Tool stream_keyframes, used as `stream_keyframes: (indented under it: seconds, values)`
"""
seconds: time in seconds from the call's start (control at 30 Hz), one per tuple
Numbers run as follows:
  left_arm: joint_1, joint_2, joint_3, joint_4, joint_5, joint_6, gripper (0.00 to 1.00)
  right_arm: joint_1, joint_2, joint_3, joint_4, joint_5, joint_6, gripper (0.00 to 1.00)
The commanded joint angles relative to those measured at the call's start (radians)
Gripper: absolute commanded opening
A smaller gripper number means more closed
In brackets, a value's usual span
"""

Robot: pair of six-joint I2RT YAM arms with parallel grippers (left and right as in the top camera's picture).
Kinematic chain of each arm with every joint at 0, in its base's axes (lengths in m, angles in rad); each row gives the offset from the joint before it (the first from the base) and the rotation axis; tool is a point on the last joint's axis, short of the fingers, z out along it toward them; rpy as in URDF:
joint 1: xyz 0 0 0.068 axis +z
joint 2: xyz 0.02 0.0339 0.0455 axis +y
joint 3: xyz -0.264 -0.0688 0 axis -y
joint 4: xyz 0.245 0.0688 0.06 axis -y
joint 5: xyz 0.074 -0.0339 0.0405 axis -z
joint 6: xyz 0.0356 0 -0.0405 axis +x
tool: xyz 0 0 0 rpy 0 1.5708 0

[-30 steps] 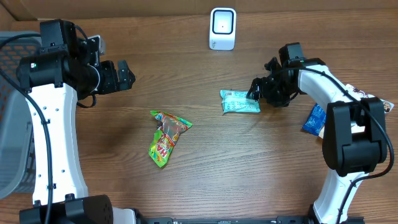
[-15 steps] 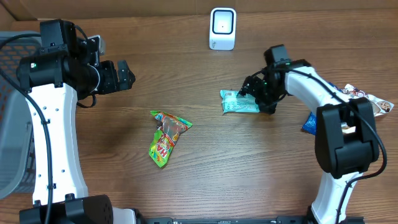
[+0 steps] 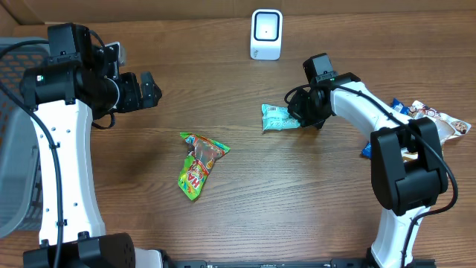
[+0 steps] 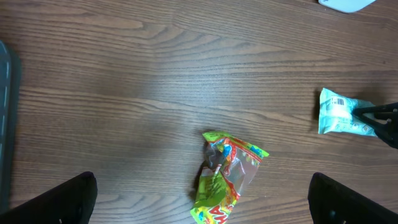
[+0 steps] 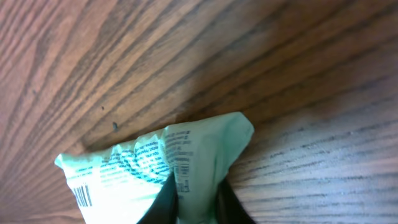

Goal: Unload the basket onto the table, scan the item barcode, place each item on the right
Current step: 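Lift the wipes pack and carry it to the white scanner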

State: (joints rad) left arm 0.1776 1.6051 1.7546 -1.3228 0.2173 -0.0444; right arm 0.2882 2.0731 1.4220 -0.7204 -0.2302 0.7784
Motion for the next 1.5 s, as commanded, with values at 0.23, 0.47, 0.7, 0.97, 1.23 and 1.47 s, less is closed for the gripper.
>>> stream_keyframes:
  seconds: [0.23, 0.47, 0.7, 0.97, 1.23, 1.47]
  values:
    - [-0.002, -0.004, -0.005, 0.0, 0.012, 0.023, 1.0, -0.006, 0.056, 0.007, 0.088, -0.139, -0.317, 0.04]
    - [-0.002, -0.004, -0.005, 0.0, 0.012, 0.023, 1.0, -0.051, -0.017, 0.056, 0.092, -0.372, -0.589, 0.04]
    - [-0.002, -0.004, -0.005, 0.0, 0.012, 0.023, 1.0, -0.073, -0.149, 0.058, 0.122, -0.437, -0.675, 0.04]
    - [-0.002, -0.004, -0.005, 0.0, 0.012, 0.023, 0.99, -0.073, -0.34, 0.06, 0.129, -0.286, -0.674, 0.04]
    - [-0.002, -0.004, -0.005, 0.0, 0.012, 0.023, 1.0, -0.041, -0.478, 0.06, 0.131, -0.122, -0.673, 0.04]
    - [-0.002, -0.004, -0.005, 0.0, 0.012, 0.023, 0.99, 0.014, -0.481, 0.06, 0.142, 0.104, -0.595, 0.04]
